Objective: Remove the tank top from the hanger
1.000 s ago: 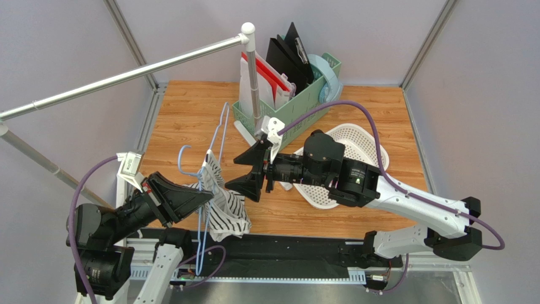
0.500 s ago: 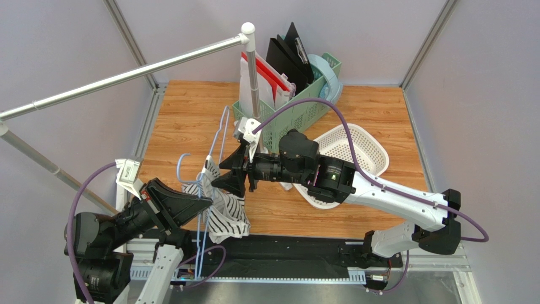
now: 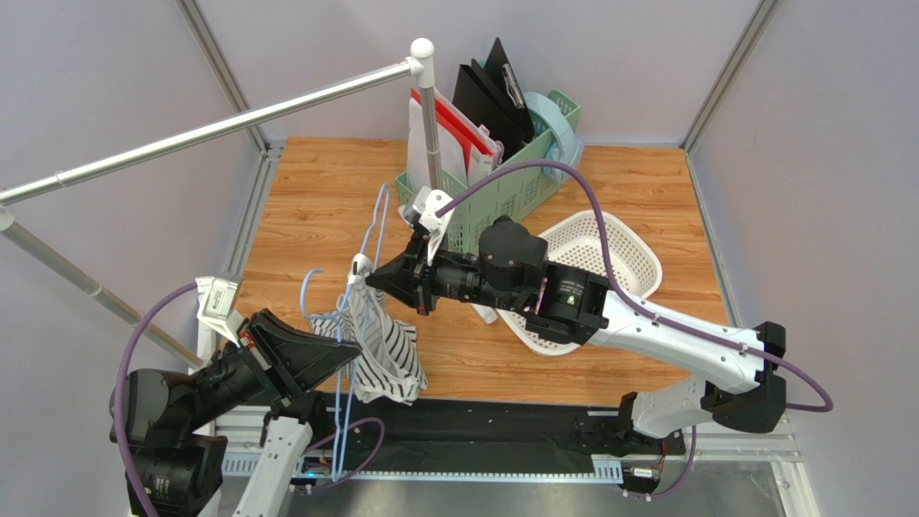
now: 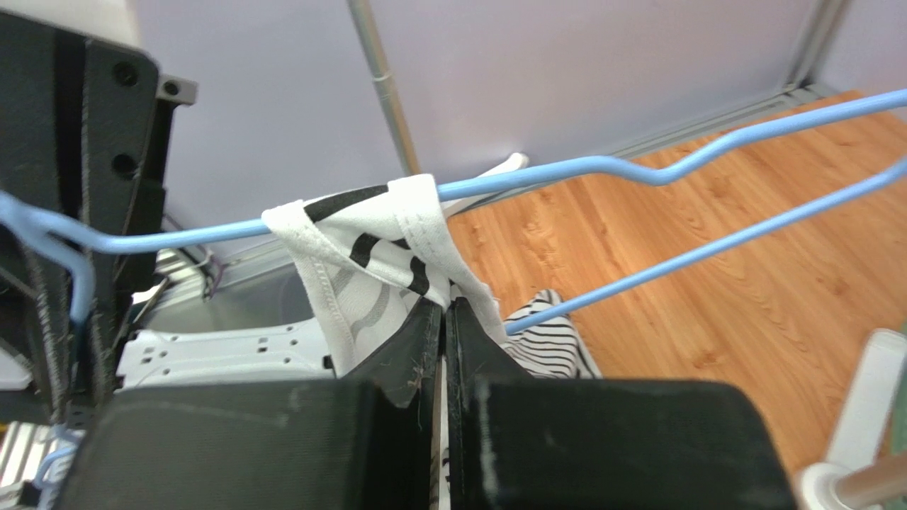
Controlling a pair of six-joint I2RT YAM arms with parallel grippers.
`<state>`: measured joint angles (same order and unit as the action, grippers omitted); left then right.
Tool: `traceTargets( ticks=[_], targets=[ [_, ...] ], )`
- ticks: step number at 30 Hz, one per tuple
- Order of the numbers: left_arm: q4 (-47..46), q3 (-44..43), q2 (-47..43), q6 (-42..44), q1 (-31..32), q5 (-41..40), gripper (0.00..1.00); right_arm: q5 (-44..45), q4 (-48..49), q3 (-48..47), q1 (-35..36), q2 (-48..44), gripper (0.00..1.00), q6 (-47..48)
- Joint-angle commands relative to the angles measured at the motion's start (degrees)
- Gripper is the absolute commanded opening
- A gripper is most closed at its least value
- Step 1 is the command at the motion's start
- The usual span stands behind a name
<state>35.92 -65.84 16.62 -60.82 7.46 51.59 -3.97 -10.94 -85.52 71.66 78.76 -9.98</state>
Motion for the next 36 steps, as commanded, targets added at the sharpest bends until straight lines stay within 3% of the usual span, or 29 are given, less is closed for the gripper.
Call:
traceTargets(
  ticks=[1,10,18,23,27,30,36],
  targets=[
    [0.5,-0.4,-1.2,-1.2,-0.1,1.8,0.00,7.6,-0.6,-4.9,-2.0,-2.3,0.00,1.8],
    [1.5,-0.3,-2.6,-1.3,-0.1,3.2,0.00,11.8,-5.7,-13.0,-9.5,0.9,0.00,1.2],
    [4.2,-4.5,-2.6,1.1,-0.1,3.3,0.00,11.1,-7.3,-13.5,-16.5,2.6,0.00,-2.1],
    [13.2,-11.7,-1.2,8.7,-0.1,-1.1,0.00,8.6,-7.5,-9.0,-18.0,1.6,0.00,-4.1],
    [25.0,-18.4,1.2,14.5,-0.1,-12.6,0.00,-2.5,-3.8,-1.1,-18.0,-1.3,0.00,-7.3],
    [26.9,-20.4,1.9,15.6,0.0,-16.5,0.00,-6.7,-0.1,6.7,-16.9,-2.7,0.00,-8.8],
    [25.3,-19.3,1.7,14.9,-0.1,-17.8,0.00,-4.4,-0.3,16.8,-13.2,0.5,0.00,-6.8]
  ],
)
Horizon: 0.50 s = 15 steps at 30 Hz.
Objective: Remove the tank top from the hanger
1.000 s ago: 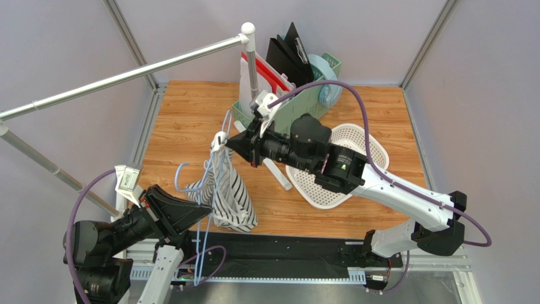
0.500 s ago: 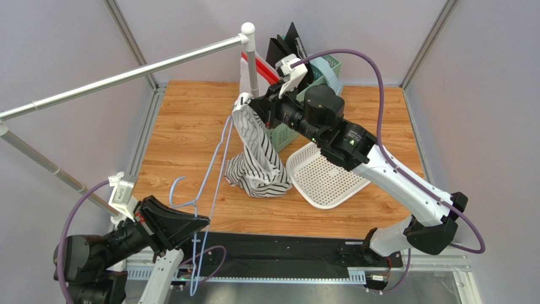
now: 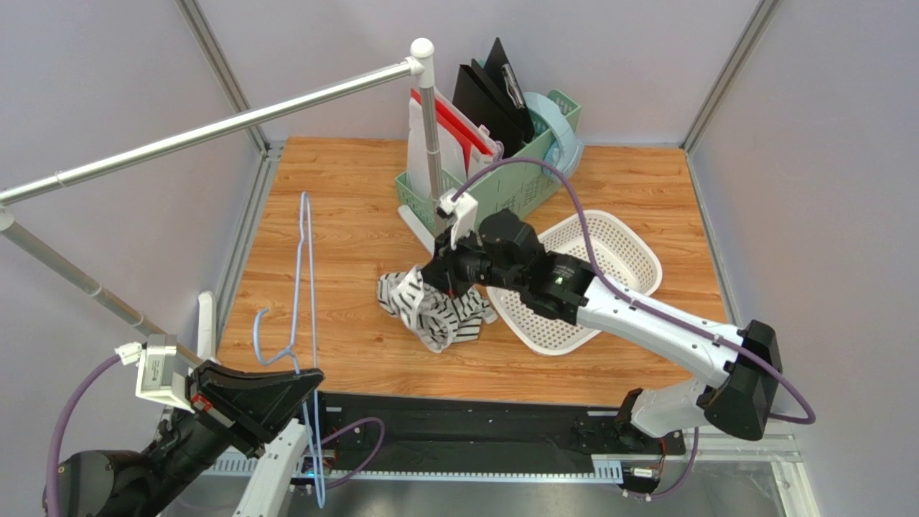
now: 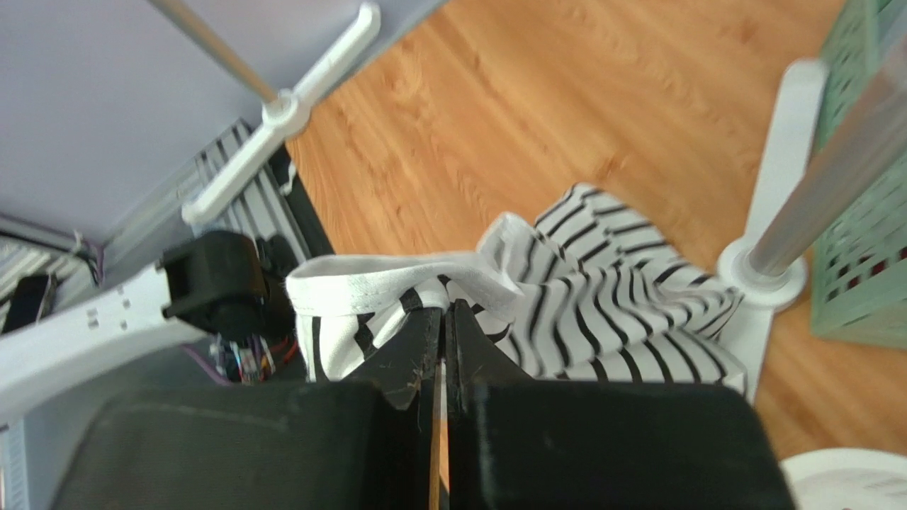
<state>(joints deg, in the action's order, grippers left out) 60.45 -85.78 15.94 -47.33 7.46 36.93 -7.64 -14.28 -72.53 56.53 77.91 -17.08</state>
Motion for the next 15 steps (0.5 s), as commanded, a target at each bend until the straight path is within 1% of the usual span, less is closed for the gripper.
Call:
traceTargets(
  ticks=[1,3,5,6,7,9,10,12,13,15],
  targets=[
    [0.6,0.9,2.3,1.1,-0.1,-2.9,0.00,1.4,2.4,4.1,2.8,2.9,0.00,0.7],
    [0.3,1.0,2.3,1.0,0.0,-2.7,0.00,10.1,-0.1,4.3,3.8,5.0,0.02,2.7],
    [0.4,1.1,2.3,1.0,-0.1,-2.7,0.00,14.4,-2.6,4.1,4.3,8.6,0.06,3.2],
    [0.5,0.9,2.3,1.1,0.0,-2.6,0.00,14.8,-3.3,3.7,4.4,9.6,0.08,3.3],
    [0.8,0.8,2.3,1.4,-0.1,-2.5,0.00,14.9,-3.9,3.5,4.5,10.8,0.15,3.3],
    [1.5,0.4,2.4,1.6,-0.1,-2.4,0.00,15.3,-4.7,3.3,4.4,13.8,0.21,3.2],
    [1.6,0.3,2.3,1.9,-0.1,-2.4,0.00,15.8,-5.0,3.0,4.5,14.8,0.28,3.3],
    [2.0,0.3,2.2,1.9,0.0,-2.5,0.00,16.7,-4.9,3.0,4.4,16.9,0.38,4.0],
    [2.0,0.3,2.2,1.9,-0.1,-2.3,0.00,16.8,-4.9,2.7,4.4,17.4,0.49,4.2],
    [2.0,0.3,2.2,2.0,-0.1,-2.2,0.00,17.5,-4.8,2.5,4.5,19.0,0.64,5.0]
  ],
)
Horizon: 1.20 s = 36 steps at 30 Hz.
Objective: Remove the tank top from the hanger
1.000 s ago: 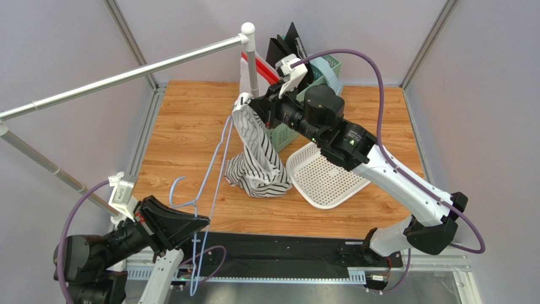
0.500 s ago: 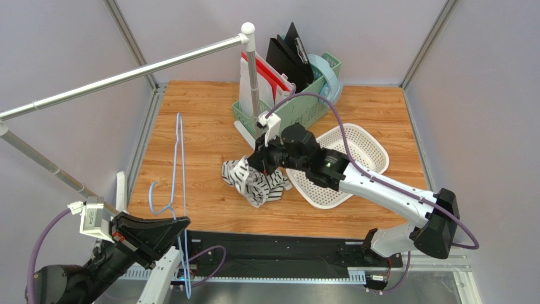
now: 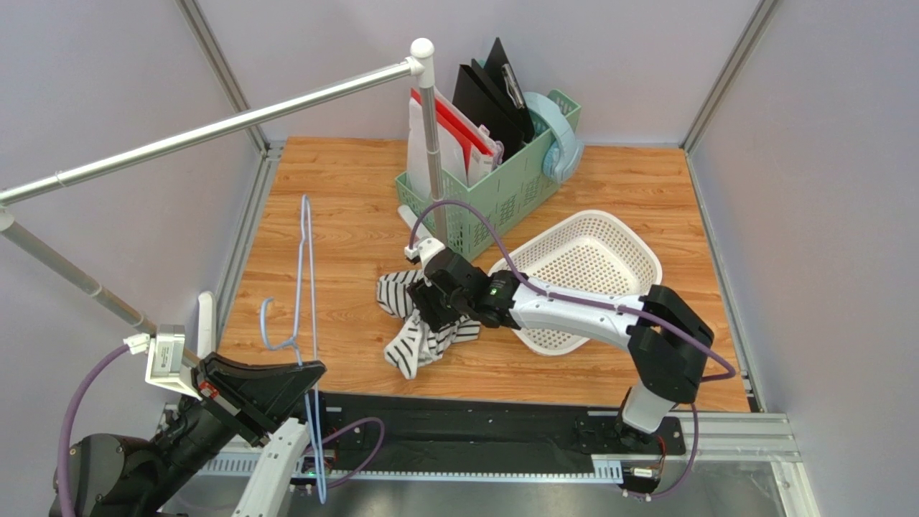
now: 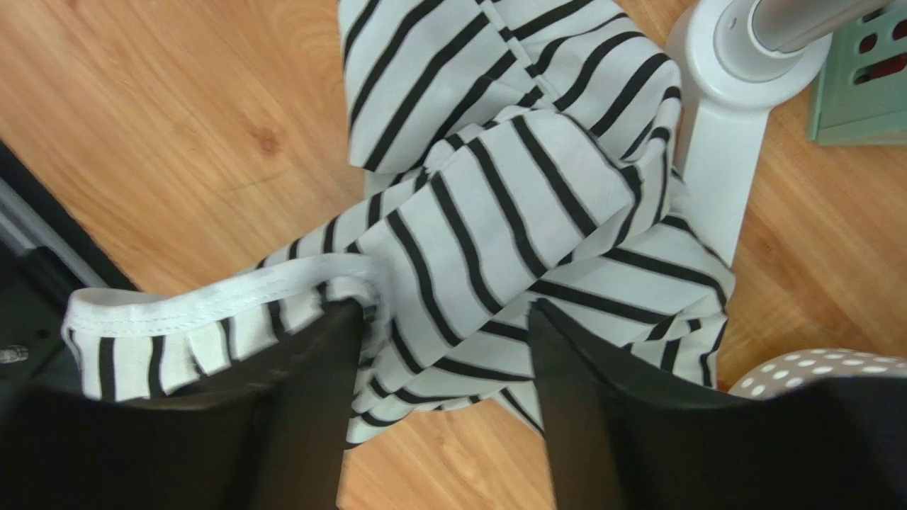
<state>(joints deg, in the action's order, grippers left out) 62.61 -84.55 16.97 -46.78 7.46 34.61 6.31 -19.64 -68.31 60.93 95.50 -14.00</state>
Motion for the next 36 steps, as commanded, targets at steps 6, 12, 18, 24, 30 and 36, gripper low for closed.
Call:
traceTargets(
  ticks=[6,12,18,24,30,36],
  targets=[
    [0.0,-0.7,1.1,1.4,-0.1,0.4,0.00,5.9,3.6,-1.3,-0.1,5.3,0.87,7.7],
    [0.0,-0.7,1.0,1.3,-0.1,0.4,0.00,0.7,5.0,-2.7,0.1,10.3,0.88,7.9],
    [0.1,-1.1,1.4,1.3,-0.1,0.6,0.00,-1.9,5.2,-2.5,0.2,12.6,0.77,6.5],
    [-0.1,-1.1,1.5,1.1,-0.1,0.8,0.00,-3.8,5.9,-1.7,0.2,12.1,0.38,6.3],
    [-0.1,-1.0,1.5,1.3,-0.1,0.8,0.00,3.4,5.9,1.7,0.6,2.3,0.00,5.3],
    [-1.3,1.1,0.9,1.0,0.0,0.7,0.00,6.5,5.4,4.8,0.6,-14.2,0.00,4.4]
  ],
)
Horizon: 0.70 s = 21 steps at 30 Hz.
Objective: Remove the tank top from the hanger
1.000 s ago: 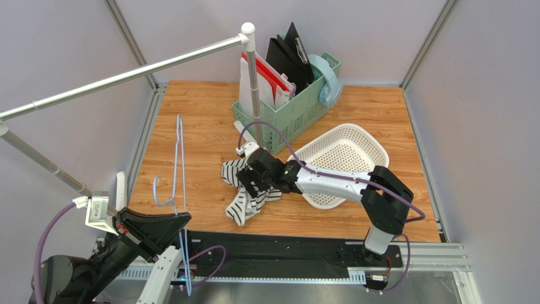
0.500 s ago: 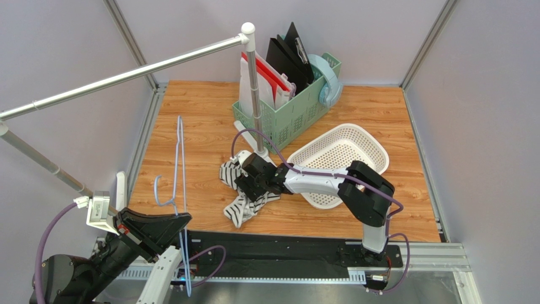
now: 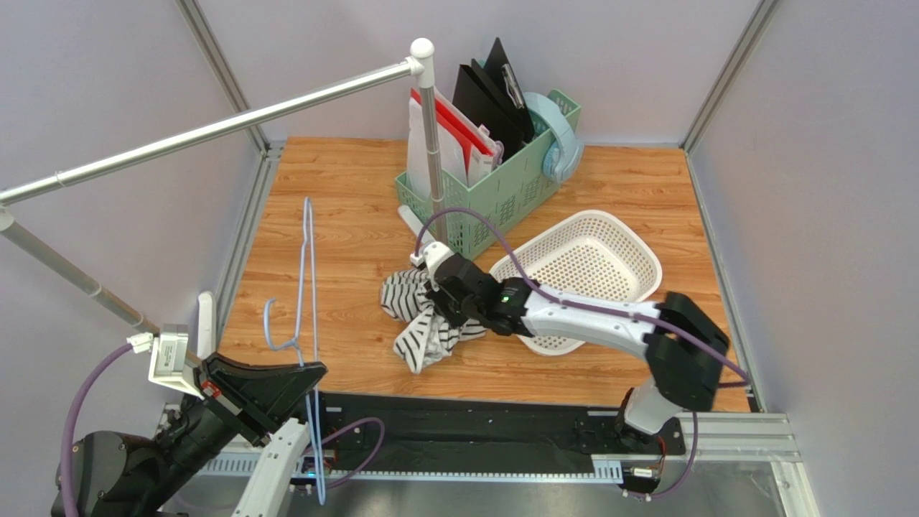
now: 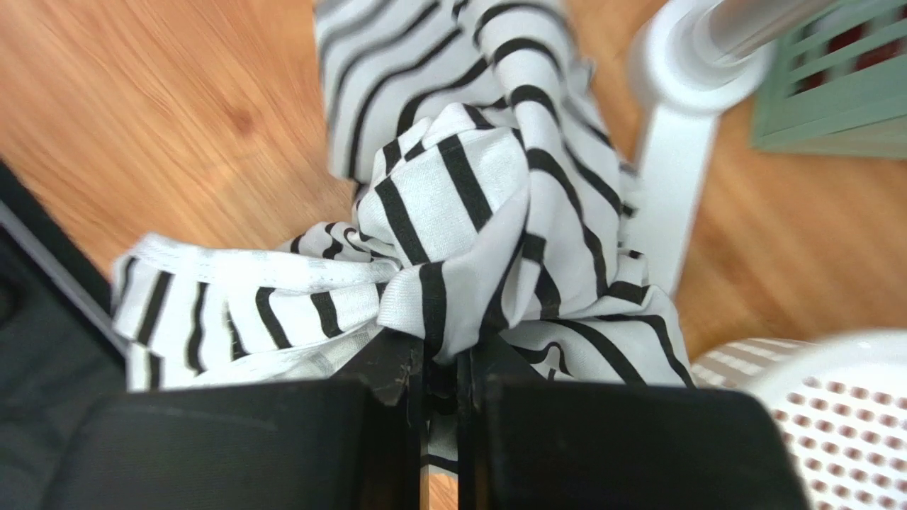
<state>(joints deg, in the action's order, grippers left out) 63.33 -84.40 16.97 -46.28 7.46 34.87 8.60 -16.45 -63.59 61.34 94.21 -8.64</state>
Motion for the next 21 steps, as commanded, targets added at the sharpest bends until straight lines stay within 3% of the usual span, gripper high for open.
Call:
traceTargets(
  ticks=[1,15,21],
  targets=[
    [-2.3,1.8,0.7,0.3,-0.1,0.5,0.00,4.8,1.6,0.0,0.3,-14.6,0.00,-0.9],
    [-5.5,5.3,-0.1,-1.0,-0.1,1.2,0.00,22.6,-14.0,-7.7,-2.5,-37.3,0.00,0.8],
    [-6.7,6.3,-0.4,-2.0,-0.1,1.5,0.00,26.4,-18.8,-6.6,-10.7,-42.8,0.00,-0.1]
  ],
)
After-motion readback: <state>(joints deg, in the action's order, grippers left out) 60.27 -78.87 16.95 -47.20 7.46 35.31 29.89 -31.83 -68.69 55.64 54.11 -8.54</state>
